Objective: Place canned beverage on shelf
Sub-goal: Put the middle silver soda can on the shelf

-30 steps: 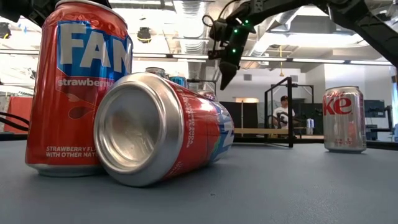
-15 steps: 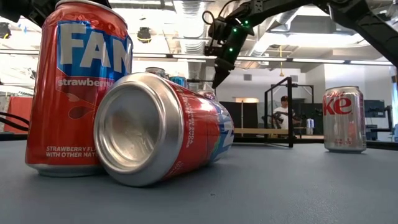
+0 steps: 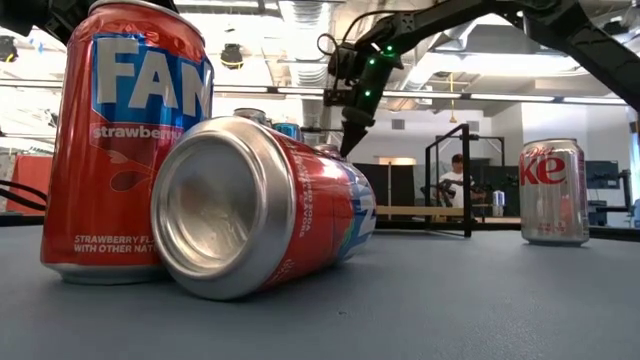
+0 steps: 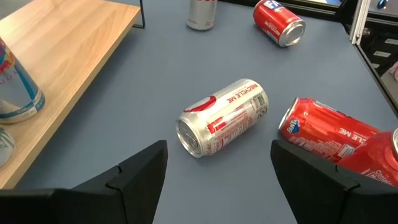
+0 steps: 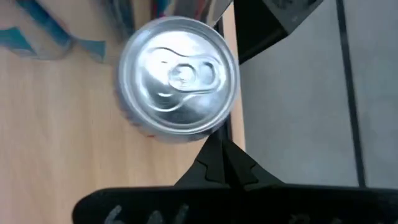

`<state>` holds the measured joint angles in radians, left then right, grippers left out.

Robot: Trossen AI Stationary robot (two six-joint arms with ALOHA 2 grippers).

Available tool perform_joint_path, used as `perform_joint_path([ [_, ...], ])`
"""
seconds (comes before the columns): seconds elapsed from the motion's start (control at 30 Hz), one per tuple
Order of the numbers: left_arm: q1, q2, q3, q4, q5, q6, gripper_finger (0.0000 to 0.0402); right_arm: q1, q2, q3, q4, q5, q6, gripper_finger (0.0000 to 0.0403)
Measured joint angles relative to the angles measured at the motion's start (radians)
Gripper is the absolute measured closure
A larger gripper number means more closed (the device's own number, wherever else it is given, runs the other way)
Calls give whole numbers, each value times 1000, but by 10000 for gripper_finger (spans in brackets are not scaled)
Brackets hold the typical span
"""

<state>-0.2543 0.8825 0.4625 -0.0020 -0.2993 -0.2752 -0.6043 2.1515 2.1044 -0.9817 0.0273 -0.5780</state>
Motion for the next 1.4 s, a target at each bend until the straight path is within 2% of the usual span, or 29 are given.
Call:
perform_joint_path([
  [0.27,0,0,0,0,3,-1,127,3,16,-1,15,109,0,403],
  [0.47,0,0,0,0,6,-9,127,9,-34,12,3,176,32,403],
  [0.83,-1,0,0,-1,16,6,127,97,-128,14,-225,17,192,403],
  [1.07,-1,0,0,5,16,19,127,171,-64,13,-128,-8,135,403],
  [1.4,-2,0,0,1,19,18,127,153,-19,12,-60,3,107,403],
])
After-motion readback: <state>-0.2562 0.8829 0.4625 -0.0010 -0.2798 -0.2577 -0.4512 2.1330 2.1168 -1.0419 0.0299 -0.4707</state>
